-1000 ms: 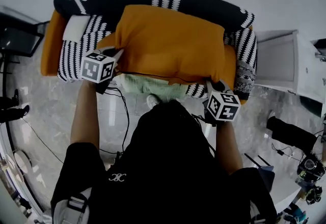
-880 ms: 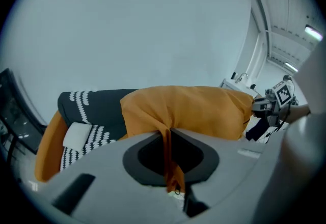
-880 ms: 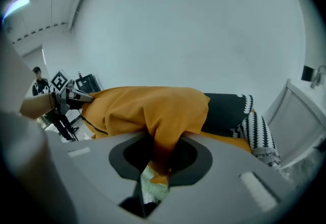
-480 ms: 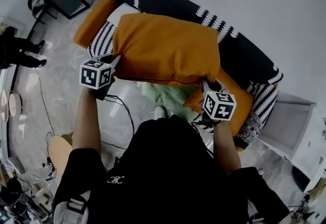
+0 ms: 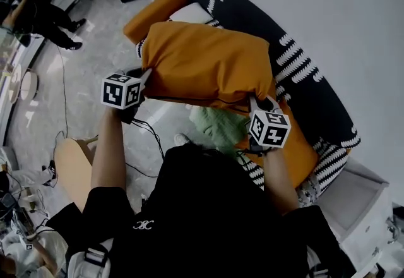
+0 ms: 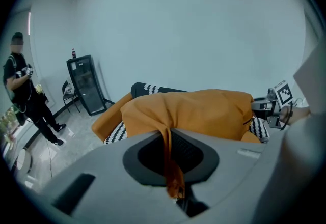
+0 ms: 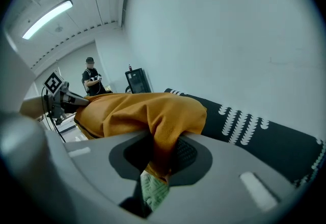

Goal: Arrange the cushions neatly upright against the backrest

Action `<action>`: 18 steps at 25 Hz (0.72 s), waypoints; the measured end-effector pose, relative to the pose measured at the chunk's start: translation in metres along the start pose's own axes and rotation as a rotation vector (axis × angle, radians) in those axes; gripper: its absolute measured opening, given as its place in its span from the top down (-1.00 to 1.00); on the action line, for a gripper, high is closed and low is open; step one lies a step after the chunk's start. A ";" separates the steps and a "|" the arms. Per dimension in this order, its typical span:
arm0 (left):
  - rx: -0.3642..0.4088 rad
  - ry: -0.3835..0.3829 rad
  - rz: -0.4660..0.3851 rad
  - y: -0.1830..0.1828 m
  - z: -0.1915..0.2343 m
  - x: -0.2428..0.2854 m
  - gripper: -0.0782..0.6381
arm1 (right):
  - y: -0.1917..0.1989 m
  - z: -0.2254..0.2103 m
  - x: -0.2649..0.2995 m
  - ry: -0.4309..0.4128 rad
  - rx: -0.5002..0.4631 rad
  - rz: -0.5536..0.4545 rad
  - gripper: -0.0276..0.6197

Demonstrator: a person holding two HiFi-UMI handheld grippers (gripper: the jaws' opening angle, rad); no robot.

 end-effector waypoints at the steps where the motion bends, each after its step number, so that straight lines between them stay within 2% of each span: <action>1: -0.007 -0.004 -0.004 0.002 0.007 -0.002 0.71 | -0.003 0.006 0.005 -0.005 -0.009 0.001 0.68; 5: -0.017 -0.004 -0.015 0.003 0.045 0.003 0.71 | -0.009 0.032 0.035 -0.005 -0.028 0.007 0.68; 9: 0.015 0.028 -0.010 0.002 0.094 0.014 0.71 | -0.009 0.066 0.068 0.034 -0.017 0.008 0.68; 18: 0.107 0.193 -0.010 0.005 0.215 0.019 0.71 | 0.002 0.172 0.116 0.203 0.076 -0.030 0.68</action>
Point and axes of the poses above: the fingertips, and each gripper's own axes: x forward along the fingers, z to its left, y out of its underside, the point moved 4 cm from there along -x, backward along the fingers, and after that the axes turned 4 degrees about x, right-handed, at the moved point
